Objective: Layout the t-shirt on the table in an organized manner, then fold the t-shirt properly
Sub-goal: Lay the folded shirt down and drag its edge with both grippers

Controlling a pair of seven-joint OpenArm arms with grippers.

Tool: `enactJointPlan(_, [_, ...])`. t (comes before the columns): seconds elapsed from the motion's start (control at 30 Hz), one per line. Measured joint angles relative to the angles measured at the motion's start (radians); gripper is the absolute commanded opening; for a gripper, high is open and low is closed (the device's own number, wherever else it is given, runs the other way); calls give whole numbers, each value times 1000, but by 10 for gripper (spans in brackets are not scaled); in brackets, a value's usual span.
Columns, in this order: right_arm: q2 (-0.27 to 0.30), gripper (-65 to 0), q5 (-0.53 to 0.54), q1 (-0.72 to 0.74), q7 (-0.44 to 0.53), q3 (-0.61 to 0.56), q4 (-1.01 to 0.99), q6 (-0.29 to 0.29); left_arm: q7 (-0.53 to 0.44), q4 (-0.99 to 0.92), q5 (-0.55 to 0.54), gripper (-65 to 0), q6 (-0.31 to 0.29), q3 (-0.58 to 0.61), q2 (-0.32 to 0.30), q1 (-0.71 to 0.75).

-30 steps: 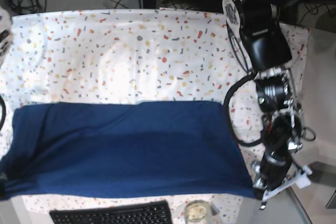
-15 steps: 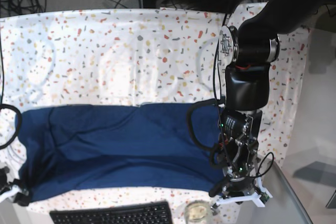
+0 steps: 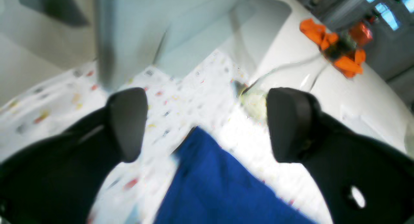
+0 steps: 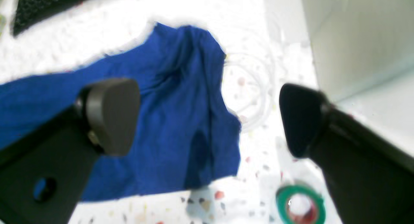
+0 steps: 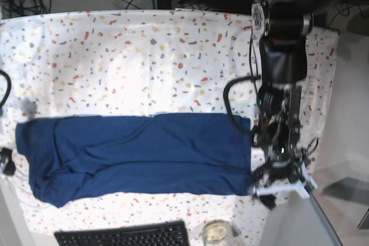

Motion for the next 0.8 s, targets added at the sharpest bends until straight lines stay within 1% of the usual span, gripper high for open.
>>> enactJointPlan(0.03, [-11, 0, -1, -24, -20, 34, 7, -2, 36, 21, -1, -171, 16, -2, 1, 39])
enactJointPlan(0.1, [-24, 0, -5, -64, -53, 72, 6, -6, 76, 32, -4, -204, 14, 0, 26, 126])
enactJointPlan(0.13, [-27, 0, 0, -82, -51, 74, 3, -3, 82, 31, -5, -216, 15, 2, 39, 163])
enactJointPlan(0.23, [-54, 0, 1, -100, -47, 76, -14, -4, 84, 18, -8, -235, 9, 5, 43, 217])
enactJointPlan(0.3, [-71, 0, 3, -97, -47, 76, -43, -4, 73, -2, -6, -239, 11, 5, 38, 214])
enactJointPlan(0.4, [-82, 0, 5, -82, -43, 75, -108, -3, 59, -91, -2, -239, 5, 1, 28, 167])
enactJointPlan(0.5, [-79, 0, 3, -60, 22, 76, -189, -6, 63, -171, -3, -239, 10, 0, 32, 135])
enactJointPlan(0.53, [-79, 0, 6, -60, 43, 76, -208, -19, 53, -191, 2, -239, 6, 1, 43, 129])
enactJointPlan(0.57, [-82, 0, 4, -60, 63, 76, -224, -45, 46, -198, 7, -239, 9, 1, 51, 125])
enactJointPlan(0.6, [-87, 0, 1, -61, 78, 76, -241, -56, 56, -198, 6, -239, 6, 2, 54, 121])
enactJointPlan(0.63, [-90, 0, 1, -63, 84, 76, -256, -56, 62, -198, 5, -240, -7, 1, 56, 120])
enactJointPlan(0.7, [-102, 0, 0, -64, 93, 76, -274, -57, 58, -198, 2, -242, -2, 1, 61, 119])
enactJointPlan(0.73, [-107, 0, 0, -64, 100, 76, -277, -57, 55, -204, 4, -242, -9, 1, 61, 119])
enactJointPlan(0.77, [-111, -36, 0, -63, 103, 76, -277, -57, 43, -218, 11, -255, -24, 1, 61, 118])
enactJointPlan(0.8, [-116, -90, 4, -62, 112, 76, -276, -58, 24, -241, 20, -291, -42, 1, 61, 114])
